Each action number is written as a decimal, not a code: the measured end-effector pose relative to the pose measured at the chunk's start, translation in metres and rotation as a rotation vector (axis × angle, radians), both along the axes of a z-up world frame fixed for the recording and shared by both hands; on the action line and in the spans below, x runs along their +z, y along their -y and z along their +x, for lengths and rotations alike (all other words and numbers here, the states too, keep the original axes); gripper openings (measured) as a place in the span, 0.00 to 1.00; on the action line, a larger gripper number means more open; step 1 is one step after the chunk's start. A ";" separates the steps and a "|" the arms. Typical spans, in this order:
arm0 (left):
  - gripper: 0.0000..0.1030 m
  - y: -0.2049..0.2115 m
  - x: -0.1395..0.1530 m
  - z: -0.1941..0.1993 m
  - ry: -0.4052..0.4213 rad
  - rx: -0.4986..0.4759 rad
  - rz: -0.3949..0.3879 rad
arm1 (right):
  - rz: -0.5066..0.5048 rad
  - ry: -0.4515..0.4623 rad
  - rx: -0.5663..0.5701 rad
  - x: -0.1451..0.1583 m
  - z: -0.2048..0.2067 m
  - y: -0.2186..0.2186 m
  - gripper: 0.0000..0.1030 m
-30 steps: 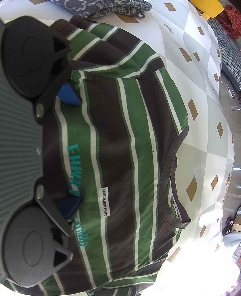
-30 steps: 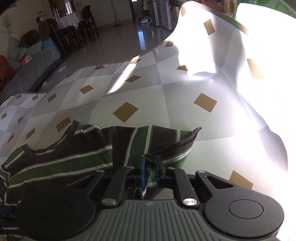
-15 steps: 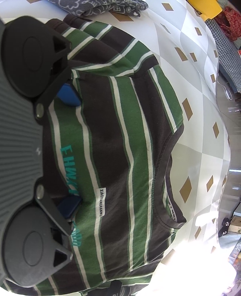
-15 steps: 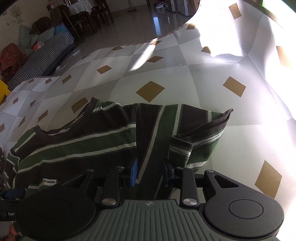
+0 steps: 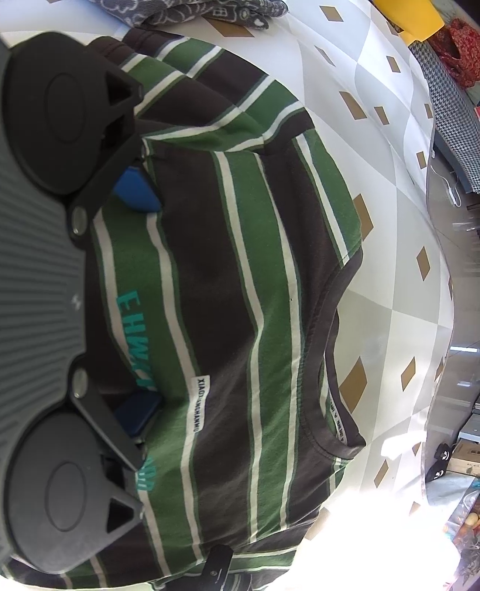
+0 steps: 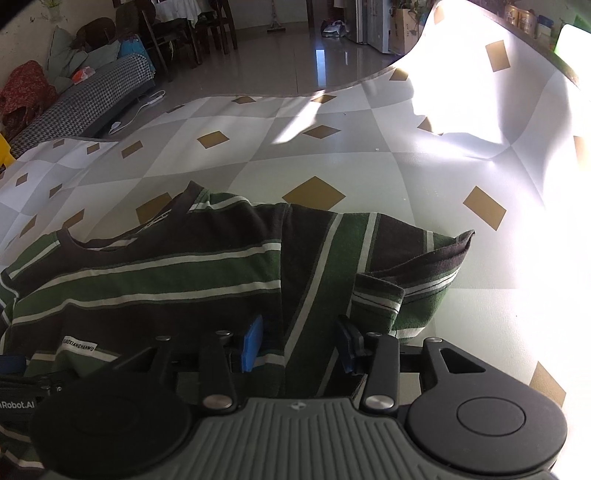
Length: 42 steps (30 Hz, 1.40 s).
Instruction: Fold clothes
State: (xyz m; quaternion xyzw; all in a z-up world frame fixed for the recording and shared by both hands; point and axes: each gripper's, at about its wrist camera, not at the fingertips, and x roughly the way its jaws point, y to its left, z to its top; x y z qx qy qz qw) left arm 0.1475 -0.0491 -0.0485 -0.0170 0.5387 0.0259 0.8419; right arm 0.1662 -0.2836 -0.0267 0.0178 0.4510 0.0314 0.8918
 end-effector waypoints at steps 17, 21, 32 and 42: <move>1.00 -0.003 0.000 -0.004 -0.018 0.041 0.010 | 0.125 -0.046 0.007 0.025 -0.011 0.007 0.45; 1.00 -0.002 0.002 -0.014 -0.021 0.018 0.030 | 0.137 -0.062 0.050 0.034 -0.023 0.005 0.45; 1.00 -0.009 0.011 -0.040 -0.029 -0.014 0.012 | 0.123 -0.142 0.094 0.035 -0.048 0.012 0.45; 1.00 -0.020 0.013 -0.052 -0.042 -0.026 -0.036 | 0.066 -0.202 0.147 0.014 -0.060 0.002 0.45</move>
